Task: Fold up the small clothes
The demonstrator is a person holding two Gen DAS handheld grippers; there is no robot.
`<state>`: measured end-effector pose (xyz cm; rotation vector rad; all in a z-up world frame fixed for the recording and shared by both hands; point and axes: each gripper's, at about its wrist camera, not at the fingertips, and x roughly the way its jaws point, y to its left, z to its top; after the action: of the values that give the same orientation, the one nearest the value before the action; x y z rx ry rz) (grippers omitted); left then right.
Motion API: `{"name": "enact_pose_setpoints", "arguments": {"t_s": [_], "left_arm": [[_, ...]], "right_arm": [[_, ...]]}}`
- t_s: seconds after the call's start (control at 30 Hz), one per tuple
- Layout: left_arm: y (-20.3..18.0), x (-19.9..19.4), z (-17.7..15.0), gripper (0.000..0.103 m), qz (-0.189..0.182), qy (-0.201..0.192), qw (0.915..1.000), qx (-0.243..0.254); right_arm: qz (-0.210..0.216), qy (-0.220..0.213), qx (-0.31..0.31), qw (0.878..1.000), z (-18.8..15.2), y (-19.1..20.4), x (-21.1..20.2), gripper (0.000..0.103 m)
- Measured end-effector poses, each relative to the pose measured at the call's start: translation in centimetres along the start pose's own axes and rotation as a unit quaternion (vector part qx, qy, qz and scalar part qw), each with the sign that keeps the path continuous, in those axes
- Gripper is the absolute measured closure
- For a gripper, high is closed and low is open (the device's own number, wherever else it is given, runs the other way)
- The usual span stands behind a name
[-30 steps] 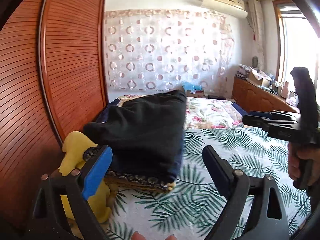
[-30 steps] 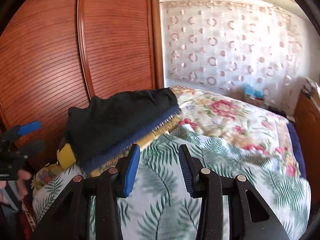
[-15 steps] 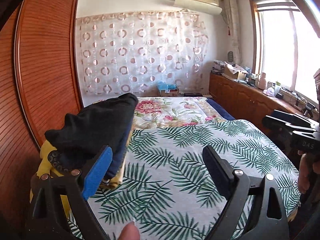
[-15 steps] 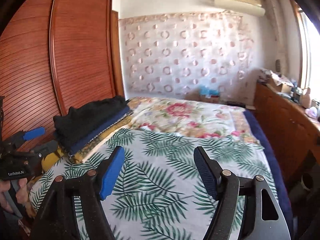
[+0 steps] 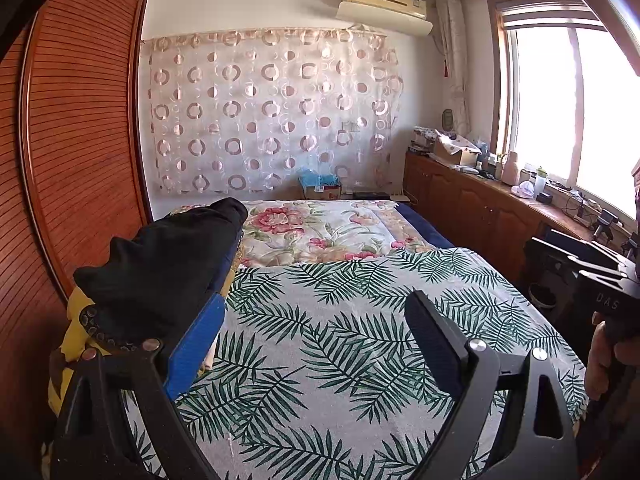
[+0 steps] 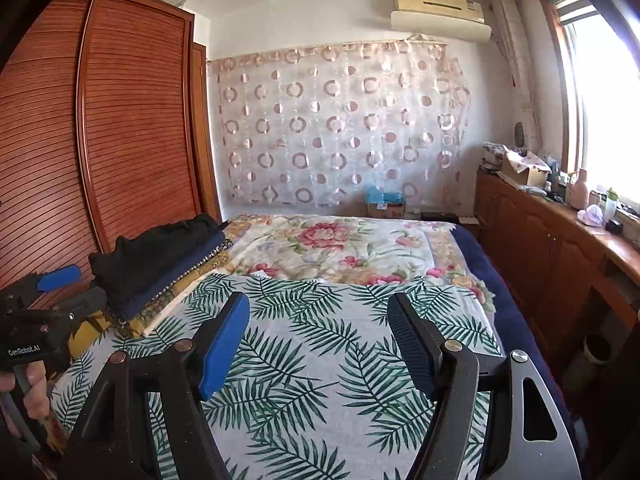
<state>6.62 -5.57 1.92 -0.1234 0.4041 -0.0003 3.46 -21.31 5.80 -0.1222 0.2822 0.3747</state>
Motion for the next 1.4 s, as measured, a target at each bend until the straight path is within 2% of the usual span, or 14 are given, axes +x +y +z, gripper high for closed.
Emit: {"name": "enact_pose_setpoints", "arguments": {"t_s": [0.33, 1.4], "left_arm": [[-0.3, -0.6, 0.2, 0.011, 0.012, -0.013, 0.9998, 0.007], [-0.1, -1.4, 0.9, 0.011, 0.019, -0.017, 0.9997, -0.001]], "right_arm": [[-0.005, -0.002, 0.004, 1.0, -0.1, -0.4, 1.6, 0.03], [-0.003, -0.006, 0.004, 1.0, -0.5, -1.8, 1.7, 0.03]]}}
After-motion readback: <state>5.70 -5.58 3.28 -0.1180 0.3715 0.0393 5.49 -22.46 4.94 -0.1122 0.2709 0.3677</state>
